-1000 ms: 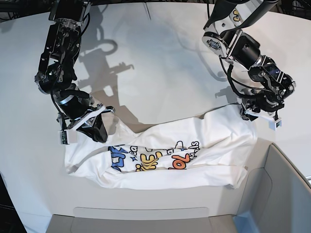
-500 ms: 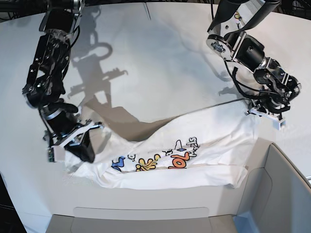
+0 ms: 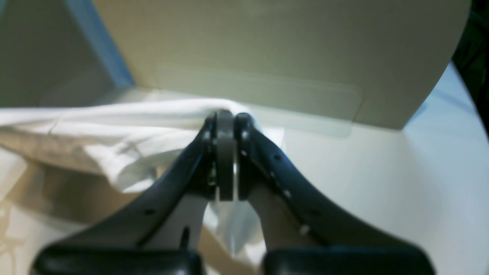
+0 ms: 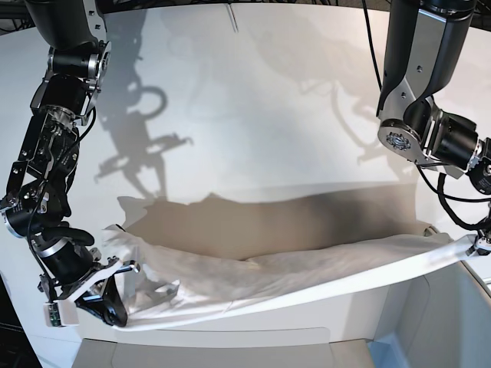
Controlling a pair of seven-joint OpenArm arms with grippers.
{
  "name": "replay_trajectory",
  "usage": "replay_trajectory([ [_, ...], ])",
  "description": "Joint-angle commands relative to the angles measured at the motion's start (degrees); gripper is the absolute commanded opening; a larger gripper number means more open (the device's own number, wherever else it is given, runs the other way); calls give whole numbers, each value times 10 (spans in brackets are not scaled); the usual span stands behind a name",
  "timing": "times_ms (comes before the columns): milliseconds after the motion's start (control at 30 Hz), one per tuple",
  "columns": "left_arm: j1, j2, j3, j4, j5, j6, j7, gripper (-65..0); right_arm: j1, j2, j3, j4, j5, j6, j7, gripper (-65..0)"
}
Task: Layout the t-shirt on the table in an organized manner, then fold the t-shirt properly
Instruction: 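Lift the shirt with both grippers and fling it flat across the table, then lower the shirt edge and drag both grippers outward to smooth it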
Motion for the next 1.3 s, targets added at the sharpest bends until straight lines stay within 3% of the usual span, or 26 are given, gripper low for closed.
replay_trajectory([
  [0,13,-4,4,6,-1,-1,-2,-632,12,4,20,12,2,-1,15,-650],
  [233,148,-1,4,49,-25,-1,-2,-632,-92,-2,54,62,68,-1,-53,-650],
  [500,316,-2,4,105,-74,-1,-2,-632,-273,-21,57,131,70,-2,-79,-650],
  [667,348,0,5,105,-74,-1,-2,-632,-328,-67,115,138,103,-2,-81,-650],
  [900,380,-4,5,105,-74,-1,-2,-632,-425,-71,140,140,172,-2,-81,-650],
  [1000,398,-4,7,105,-74,-1,-2,-632,-480,-68,116,136,210,-2,-111,-650],
  [1267,419,-1,59,105,-70,-1,-19,-632,-551,-93,92,135,210,0,-128,-650],
])
